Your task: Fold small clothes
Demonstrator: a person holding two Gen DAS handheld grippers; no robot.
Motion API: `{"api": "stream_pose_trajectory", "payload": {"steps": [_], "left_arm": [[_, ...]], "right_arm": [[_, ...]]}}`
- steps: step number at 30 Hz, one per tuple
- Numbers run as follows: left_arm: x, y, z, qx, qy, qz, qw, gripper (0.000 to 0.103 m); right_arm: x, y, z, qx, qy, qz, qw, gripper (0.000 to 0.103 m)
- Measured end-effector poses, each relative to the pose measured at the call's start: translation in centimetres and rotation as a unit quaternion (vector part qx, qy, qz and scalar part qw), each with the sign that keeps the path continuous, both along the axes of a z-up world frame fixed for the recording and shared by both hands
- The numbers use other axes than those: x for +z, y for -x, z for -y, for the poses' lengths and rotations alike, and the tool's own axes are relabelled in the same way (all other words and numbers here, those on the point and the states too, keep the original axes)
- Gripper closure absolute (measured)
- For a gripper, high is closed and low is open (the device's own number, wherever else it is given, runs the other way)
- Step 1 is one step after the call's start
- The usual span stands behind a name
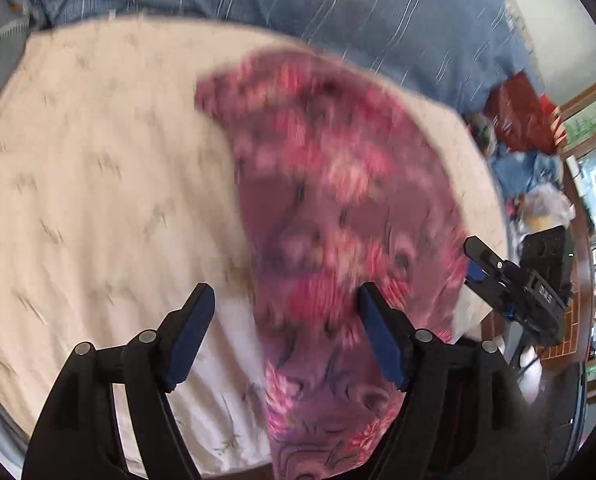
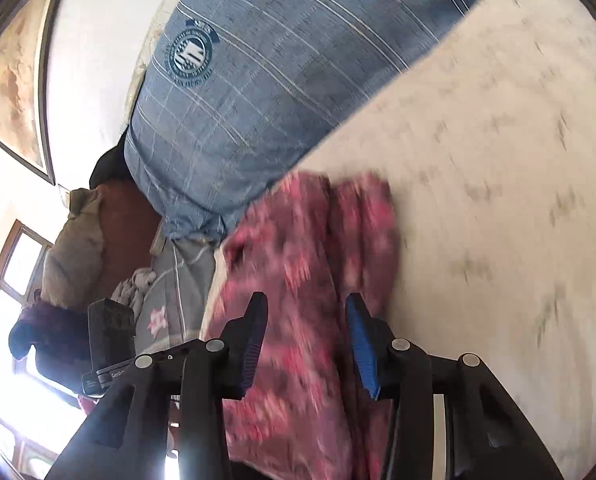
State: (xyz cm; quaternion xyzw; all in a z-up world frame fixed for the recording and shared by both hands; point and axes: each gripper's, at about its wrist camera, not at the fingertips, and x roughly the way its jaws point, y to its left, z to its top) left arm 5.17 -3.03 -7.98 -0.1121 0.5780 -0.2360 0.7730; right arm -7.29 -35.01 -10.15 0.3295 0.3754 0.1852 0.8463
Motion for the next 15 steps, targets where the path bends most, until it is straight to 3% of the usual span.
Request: {"api": "stream_pose_trajectory", "payload": {"steps": [1,2,3,5,7,9,11,12,14,15], "left_arm": [[-0.6,0.1,0.1,0.004,0.001,-0.013,0.9999,0.029],[-0.7,0.4,0.0,0.009,0.01,-0.024,0.9996,0.029],[-0.3,0.8,-0.2,0.01,0.019,-0.025,0.9995,0.029],[0.7,1.9,-0.7,0.011,0.024,-0.008,0.9996,0.029],[0.9,2.4,-0.7,0.011,0.003,0.006,0.9999,0.029],[-0.5,2.6,-0.5,0.008,-0.027,-0.001,0.9996,0.029],[-1.3,2.7,-1.0,0.019,-0.02,-0.015,0.9995,0.029],[-0.9,3.0,-1.2,0.019,-0.012,-0.01,0.9997,0.029],[-0.6,3.5,-1.7,0.013,-0.001,-0.006,0.9999,0.029],[-0.7,3.7,-1.7,0.009,-0.003,-0.006,0.9999,0.029]], "right_arm": [[-0.3,0.1,-0.5,0.006,0.018,-0.003,1.0,0.066],[-0.5,0.5,-1.1,0.015,0.043,-0.001,0.999,0.094],[0.1,1.1,-1.7,0.023,0.062,0.015,0.998,0.095],[1.7,2.2,-1.5,0.019,0.054,0.047,0.997,0.095],[3.6,3.1,-0.8,0.006,0.055,0.075,0.996,0.098],[3.1,2.5,-0.3,-0.001,0.087,0.045,0.995,0.097],[1.4,1.8,-0.2,-0.003,0.112,-0.007,0.994,0.097],[0.9,1.7,-0.2,-0.005,0.115,-0.026,0.993,0.091],[1.1,2.6,-0.2,-0.003,0.085,-0.015,0.996,0.091],[1.2,3.4,-0.1,0.008,0.064,-0.006,0.998,0.084]]}}
